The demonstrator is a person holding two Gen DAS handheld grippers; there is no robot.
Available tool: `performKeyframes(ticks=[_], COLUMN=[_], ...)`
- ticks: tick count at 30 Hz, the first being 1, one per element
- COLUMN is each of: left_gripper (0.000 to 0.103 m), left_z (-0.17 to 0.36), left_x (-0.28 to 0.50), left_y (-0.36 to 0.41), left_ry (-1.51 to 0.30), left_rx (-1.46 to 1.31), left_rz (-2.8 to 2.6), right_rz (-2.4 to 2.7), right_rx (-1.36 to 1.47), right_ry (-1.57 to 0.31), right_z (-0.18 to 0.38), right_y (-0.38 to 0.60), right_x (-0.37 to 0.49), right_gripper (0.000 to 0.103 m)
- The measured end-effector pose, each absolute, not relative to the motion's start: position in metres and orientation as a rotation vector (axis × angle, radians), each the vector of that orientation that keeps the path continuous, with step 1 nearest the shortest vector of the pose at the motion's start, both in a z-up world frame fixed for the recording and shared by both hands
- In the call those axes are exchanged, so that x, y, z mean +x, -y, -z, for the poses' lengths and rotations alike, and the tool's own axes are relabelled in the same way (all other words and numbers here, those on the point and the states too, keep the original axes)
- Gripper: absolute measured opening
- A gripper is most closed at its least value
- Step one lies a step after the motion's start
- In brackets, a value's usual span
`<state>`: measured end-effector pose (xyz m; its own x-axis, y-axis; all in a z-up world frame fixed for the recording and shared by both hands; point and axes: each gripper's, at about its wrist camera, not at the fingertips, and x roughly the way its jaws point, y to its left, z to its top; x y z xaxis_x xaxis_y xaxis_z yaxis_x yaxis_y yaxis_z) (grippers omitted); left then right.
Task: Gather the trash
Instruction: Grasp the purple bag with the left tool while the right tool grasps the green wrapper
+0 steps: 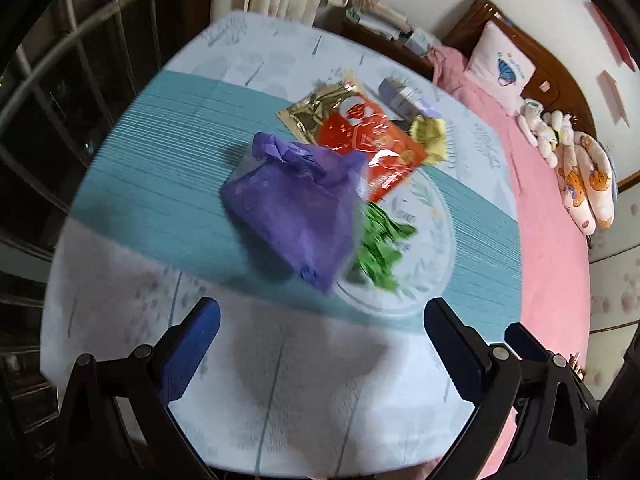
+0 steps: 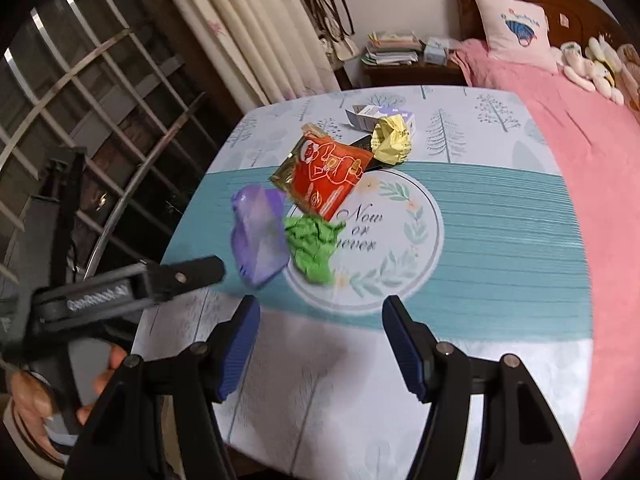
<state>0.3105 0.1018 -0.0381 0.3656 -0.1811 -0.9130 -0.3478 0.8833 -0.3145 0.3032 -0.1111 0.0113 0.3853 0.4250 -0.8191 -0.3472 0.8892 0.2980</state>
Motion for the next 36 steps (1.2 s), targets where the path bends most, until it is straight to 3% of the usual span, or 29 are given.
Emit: performKeyframes(ticks=[9,12,14,21,23,24,28,32,36], left_gripper=[0.101,0.096,0.085,0.06,0.048,0.036,0.017,0.009,0.007], left_z=[0.1,0.115,0.125,0.136,0.137,0.138,0.138,0.132,0.123], left_x=[0.377,0.389,0.395,0.412,0.415,0.417,0.417,0.411,0.404], left_y=[-0.134,-0.146,-0.154,-0.167,-0.169,-0.17,-0.174,-0.175,-0.17], left_ry=[-1.32,-1.344,-1.37,-1.377,-1.382,-1.39,-1.39,-1.364,-1.344], left_rx=[-0.543,-0.579,-0.611,-0.619,-0.602,-0.596,-0.558,-0.504,-0.456], left_rz=[-0.079,-0.06,-0.035,0.044,0.053,0.06,0.07,0.077,0.088], right_rz=[-0.446,-0.446,-0.441,-0.482,-0.487,-0.488,-0.48,-0.475,-0.472], right_rx=[0.132,0.164,0.172,0.173,0.153,0.137,0.077,0.098,0.121], right_ry=[-1.147,-1.184,-1.213,-1.27,-1.274,-1.273,-1.266,-1.244,-1.232], right_z=[0.028,0.041,0.051,0.074,0.079,0.08,0.087,0.087,0.084], right_y=[0.078,0.07,0.065,0.042,0.035,0.031,0.021,0.024,0.031], right_x=[0.365,0.38,0.388,0.4,0.399,0.398,0.394,0.391,0.381], right_gripper=[0.064,0.064,0.064,0.064,0.064,0.063,0.043,0.038,0.035])
